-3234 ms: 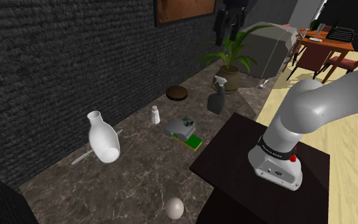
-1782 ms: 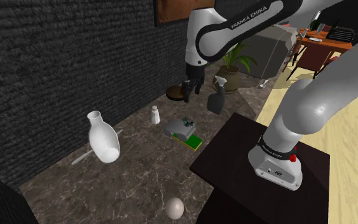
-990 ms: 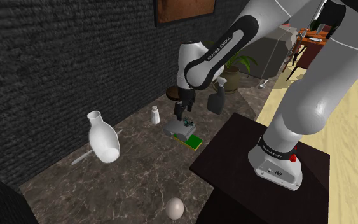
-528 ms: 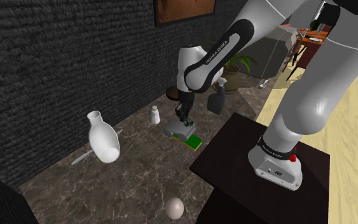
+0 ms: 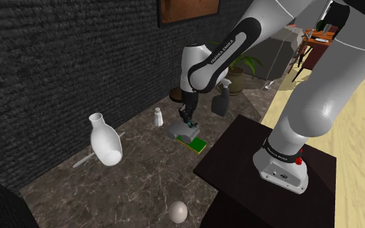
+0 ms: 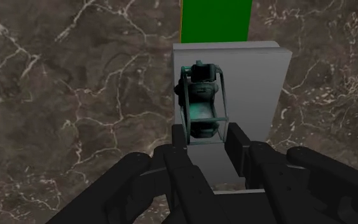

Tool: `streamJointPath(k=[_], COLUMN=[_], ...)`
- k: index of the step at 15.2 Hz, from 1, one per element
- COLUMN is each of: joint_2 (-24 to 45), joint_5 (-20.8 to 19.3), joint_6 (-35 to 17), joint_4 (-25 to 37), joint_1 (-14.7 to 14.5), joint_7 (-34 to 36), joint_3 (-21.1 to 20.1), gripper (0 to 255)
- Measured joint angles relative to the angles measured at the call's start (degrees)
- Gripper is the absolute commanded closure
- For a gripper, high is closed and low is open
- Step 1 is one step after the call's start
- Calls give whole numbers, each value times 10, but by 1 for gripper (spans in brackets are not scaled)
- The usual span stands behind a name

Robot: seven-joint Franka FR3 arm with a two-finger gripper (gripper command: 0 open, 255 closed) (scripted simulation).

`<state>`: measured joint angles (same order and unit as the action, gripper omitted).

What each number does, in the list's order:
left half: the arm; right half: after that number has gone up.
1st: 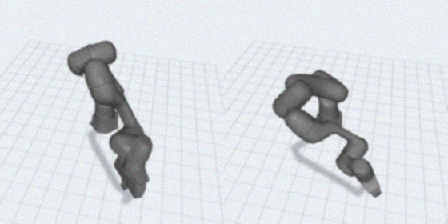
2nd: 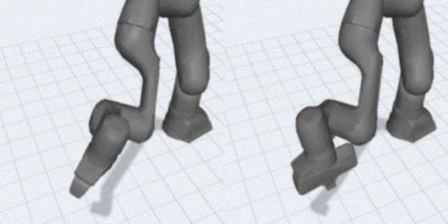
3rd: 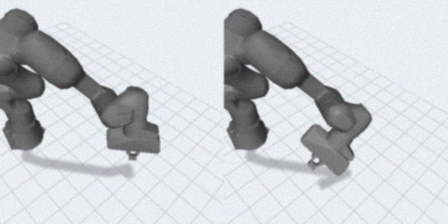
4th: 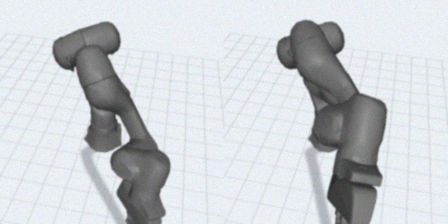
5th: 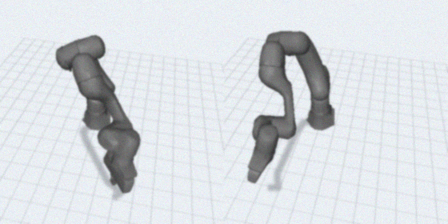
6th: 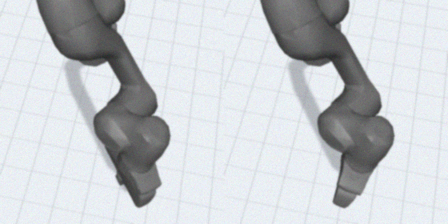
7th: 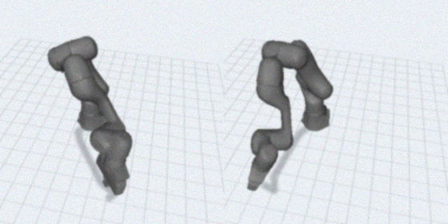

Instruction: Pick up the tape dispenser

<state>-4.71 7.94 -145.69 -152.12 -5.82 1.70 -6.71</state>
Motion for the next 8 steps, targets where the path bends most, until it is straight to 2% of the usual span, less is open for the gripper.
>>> streamJointPath(k=[8], joint_2=[-60], joint_5=[-2], joint_6=[73], joint_4=[13], joint_1=[1], joint_7=[4], joint_3=[2], gripper=[255])
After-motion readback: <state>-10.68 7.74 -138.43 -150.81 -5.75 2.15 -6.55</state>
